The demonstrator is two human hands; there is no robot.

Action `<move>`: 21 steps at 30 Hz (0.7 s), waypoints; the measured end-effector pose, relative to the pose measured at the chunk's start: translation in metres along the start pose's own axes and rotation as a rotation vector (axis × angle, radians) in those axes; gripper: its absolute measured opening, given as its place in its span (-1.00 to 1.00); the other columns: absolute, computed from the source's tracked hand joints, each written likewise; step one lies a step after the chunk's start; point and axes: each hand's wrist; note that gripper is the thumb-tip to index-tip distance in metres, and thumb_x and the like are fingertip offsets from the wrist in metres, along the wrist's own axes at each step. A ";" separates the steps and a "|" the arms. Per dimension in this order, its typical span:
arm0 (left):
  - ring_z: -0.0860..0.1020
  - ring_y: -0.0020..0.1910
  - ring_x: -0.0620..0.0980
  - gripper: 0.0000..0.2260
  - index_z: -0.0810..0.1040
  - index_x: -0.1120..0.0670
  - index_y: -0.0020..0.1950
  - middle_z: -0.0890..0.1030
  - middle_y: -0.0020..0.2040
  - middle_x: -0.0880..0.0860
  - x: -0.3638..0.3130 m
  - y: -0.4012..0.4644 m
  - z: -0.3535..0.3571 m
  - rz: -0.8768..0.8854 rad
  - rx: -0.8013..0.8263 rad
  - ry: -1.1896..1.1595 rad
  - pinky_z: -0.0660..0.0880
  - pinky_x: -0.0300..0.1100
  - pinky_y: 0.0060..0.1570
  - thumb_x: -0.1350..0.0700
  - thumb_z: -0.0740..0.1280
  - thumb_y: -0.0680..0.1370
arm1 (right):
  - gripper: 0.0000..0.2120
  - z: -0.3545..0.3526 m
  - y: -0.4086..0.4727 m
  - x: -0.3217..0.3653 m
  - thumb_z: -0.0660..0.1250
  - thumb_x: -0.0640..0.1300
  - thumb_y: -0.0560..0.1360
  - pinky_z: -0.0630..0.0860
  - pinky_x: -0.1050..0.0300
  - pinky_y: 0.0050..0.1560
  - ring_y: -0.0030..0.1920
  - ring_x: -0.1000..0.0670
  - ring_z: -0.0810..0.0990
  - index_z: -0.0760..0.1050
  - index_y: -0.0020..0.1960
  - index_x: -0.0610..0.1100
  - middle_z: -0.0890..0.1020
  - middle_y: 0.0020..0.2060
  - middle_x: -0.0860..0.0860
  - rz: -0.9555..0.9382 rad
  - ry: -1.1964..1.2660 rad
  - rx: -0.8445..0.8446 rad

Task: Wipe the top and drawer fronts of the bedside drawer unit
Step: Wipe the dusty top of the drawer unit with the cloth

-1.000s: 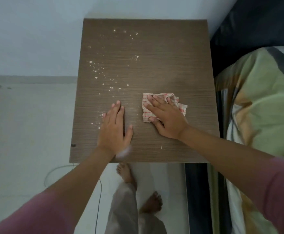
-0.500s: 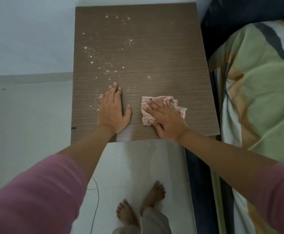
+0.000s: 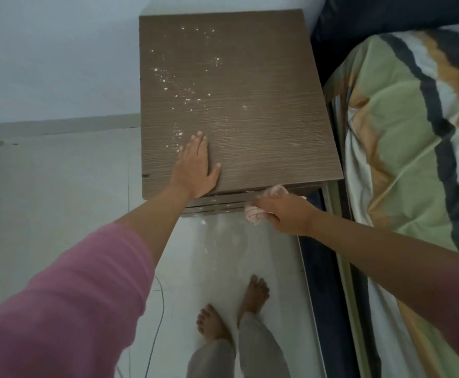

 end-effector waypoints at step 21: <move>-0.04 0.51 0.10 -0.36 0.05 0.22 0.49 0.01 0.53 0.17 0.050 0.158 -0.034 -0.097 -0.093 0.042 -0.14 0.01 0.41 -0.09 0.16 0.55 | -0.59 -0.166 0.199 -0.102 0.17 -0.24 0.57 0.38 -0.03 0.27 0.37 -0.17 0.38 0.31 0.41 -0.20 0.37 0.39 -0.18 -0.088 0.081 -0.328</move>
Point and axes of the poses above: each hand's wrist, its own y-axis towards the middle knuckle, its own z-axis out of the palm, x = y × z
